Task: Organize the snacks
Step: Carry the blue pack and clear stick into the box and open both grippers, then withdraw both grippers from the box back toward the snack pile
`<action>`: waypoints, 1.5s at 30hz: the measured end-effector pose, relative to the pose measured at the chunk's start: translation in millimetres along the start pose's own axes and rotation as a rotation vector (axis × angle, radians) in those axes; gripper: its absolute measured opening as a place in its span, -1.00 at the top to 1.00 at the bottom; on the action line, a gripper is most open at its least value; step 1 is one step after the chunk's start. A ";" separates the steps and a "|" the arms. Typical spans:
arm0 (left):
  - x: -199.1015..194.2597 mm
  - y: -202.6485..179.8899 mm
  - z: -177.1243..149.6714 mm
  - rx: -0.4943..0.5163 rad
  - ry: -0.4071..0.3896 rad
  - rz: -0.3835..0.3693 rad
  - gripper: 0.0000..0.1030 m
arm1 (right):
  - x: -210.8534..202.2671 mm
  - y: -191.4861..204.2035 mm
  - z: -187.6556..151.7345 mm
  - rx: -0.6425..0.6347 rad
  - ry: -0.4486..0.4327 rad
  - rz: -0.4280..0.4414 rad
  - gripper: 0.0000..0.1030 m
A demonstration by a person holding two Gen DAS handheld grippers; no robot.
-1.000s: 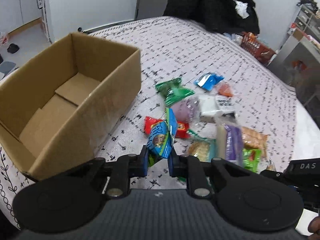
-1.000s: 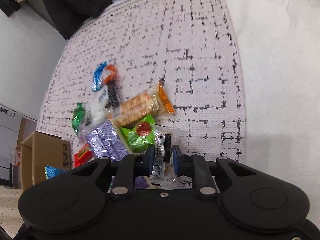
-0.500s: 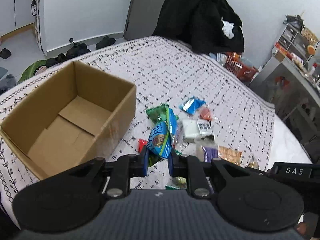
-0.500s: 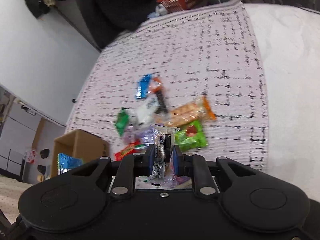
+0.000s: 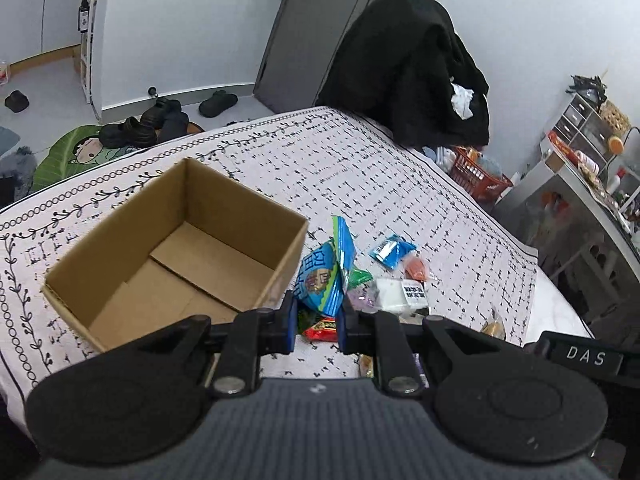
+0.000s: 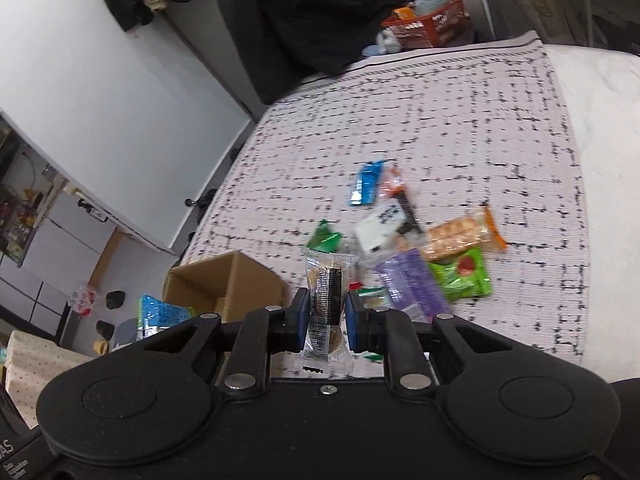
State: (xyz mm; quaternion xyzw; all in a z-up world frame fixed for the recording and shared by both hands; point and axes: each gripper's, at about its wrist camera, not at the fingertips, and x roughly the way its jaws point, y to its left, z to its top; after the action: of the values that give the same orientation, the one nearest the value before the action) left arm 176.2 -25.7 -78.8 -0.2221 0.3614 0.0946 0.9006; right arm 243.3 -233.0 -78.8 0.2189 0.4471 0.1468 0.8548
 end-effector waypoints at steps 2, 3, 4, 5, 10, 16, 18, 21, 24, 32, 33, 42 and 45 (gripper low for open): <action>-1.7 6.0 2.5 -0.011 -0.001 0.002 0.65 | 0.9 8.0 -1.8 -0.008 -0.001 0.011 0.64; -2.7 9.2 3.6 -0.016 -0.003 0.004 0.65 | 1.4 11.7 -2.9 -0.012 -0.003 0.015 0.64; -3.3 12.9 5.1 -0.022 -0.004 0.006 0.65 | 2.0 15.4 -4.0 -0.016 -0.004 0.019 0.64; -3.6 16.7 6.7 -0.029 -0.004 0.008 0.65 | 2.8 18.8 -4.8 -0.019 -0.005 0.025 0.64; -4.7 35.9 14.2 -0.060 -0.004 0.018 0.65 | 9.4 36.3 -9.5 -0.037 -0.003 0.057 0.64; -2.8 60.5 22.2 -0.119 -0.005 0.029 0.65 | 21.1 56.9 -13.4 -0.077 0.013 0.077 0.64; -1.0 68.5 24.3 -0.138 -0.006 0.034 0.65 | 24.0 63.6 -14.3 -0.087 0.016 0.083 0.64; 2.0 79.7 26.7 -0.166 -0.004 0.035 0.65 | 28.0 74.5 -15.2 -0.105 0.021 0.092 0.64; 6.6 89.7 27.7 -0.191 0.001 0.037 0.65 | 33.9 85.1 -15.1 -0.124 0.026 0.096 0.64; 20.0 115.3 26.3 -0.255 0.025 0.057 0.63 | 52.6 110.1 -17.8 -0.157 0.048 0.099 0.64; 20.5 118.9 26.6 -0.269 0.024 0.068 0.59 | 55.0 113.0 -18.8 -0.161 0.052 0.099 0.64; 21.1 142.2 29.6 -0.375 0.034 0.067 -0.08 | 66.7 130.5 -20.0 -0.150 0.073 0.112 0.62; 17.6 143.8 30.9 -0.394 0.033 0.074 -0.28 | 67.7 131.5 -16.8 -0.123 0.087 0.133 0.40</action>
State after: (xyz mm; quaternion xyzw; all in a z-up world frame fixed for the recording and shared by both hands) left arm 160.1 116.0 -118.9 -0.3819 0.3588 0.1927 0.8296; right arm 259.9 -85.4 -68.2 0.1887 0.4585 0.2396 0.8347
